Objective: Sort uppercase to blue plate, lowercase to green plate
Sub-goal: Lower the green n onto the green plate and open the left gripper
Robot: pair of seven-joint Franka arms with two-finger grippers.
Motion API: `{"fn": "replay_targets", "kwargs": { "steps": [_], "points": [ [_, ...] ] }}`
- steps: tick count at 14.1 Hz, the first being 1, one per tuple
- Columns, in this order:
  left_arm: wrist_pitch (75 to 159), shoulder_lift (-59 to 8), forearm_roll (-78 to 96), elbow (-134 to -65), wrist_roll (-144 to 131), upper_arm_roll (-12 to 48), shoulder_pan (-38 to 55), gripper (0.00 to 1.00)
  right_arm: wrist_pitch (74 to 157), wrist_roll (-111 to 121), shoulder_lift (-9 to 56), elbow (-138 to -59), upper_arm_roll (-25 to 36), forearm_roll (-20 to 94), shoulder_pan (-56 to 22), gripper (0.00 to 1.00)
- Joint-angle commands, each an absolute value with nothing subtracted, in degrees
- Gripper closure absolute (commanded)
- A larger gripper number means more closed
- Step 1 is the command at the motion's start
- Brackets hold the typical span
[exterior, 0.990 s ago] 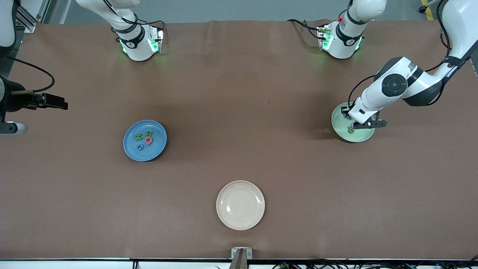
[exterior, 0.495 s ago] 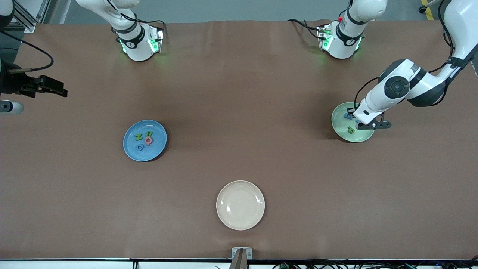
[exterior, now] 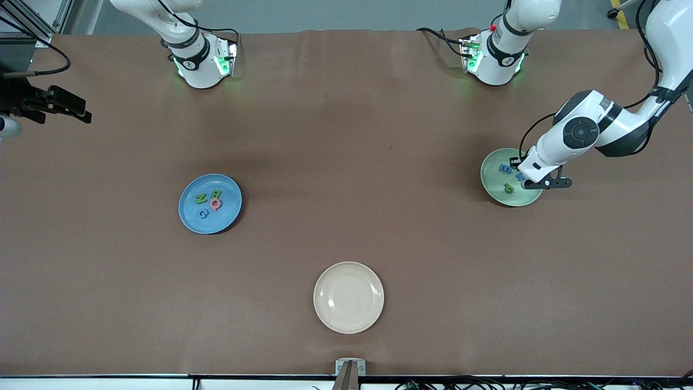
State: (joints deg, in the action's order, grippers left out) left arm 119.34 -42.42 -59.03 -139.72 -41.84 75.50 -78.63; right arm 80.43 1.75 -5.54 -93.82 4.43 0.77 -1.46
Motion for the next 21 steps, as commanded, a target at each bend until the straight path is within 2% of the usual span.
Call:
{"fn": "replay_targets", "kwargs": {
  "steps": [1,4,6,7,9,14,17,21],
  "points": [
    [120.6,-42.5,-60.0,-140.4,-41.3,75.0,-79.0,0.84,81.7,2.7,-8.6,-96.9,4.1,1.1,0.0,0.00],
    [120.8,-42.5,-60.0,-140.4,-41.0,74.9,-78.9,0.80,81.6,3.4,-9.0,-96.9,3.9,1.1,0.6,0.00],
    [120.8,-42.5,-60.0,-140.4,-40.9,74.9,-78.9,0.60,81.7,3.4,-9.8,-97.3,3.6,1.1,0.4,0.00],
    [120.8,-42.5,-60.0,-140.4,-40.9,74.9,-78.9,0.41,81.6,3.4,-10.3,-97.7,3.4,1.1,0.4,0.00],
    [120.8,-42.5,-60.0,-140.3,-40.9,74.9,-78.9,0.25,81.7,3.4,-11.5,-98.6,3.4,1.1,0.4,0.00],
    [120.8,-42.4,-59.9,-139.7,-40.7,75.0,-78.9,0.03,81.9,3.7,-12.3,-98.6,3.4,0.8,0.4,0.00],
    [120.8,-42.4,-59.9,-139.0,-40.4,75.1,-78.7,0.00,81.6,3.6,-9.0,-93.7,3.4,0.4,0.1,0.00],
    [120.8,-42.4,-59.1,-137.2,-40.5,75.4,-78.4,0.00,81.6,3.0,-7.7,-92.9,3.5,0.7,0.2,0.00]
  ]
}}
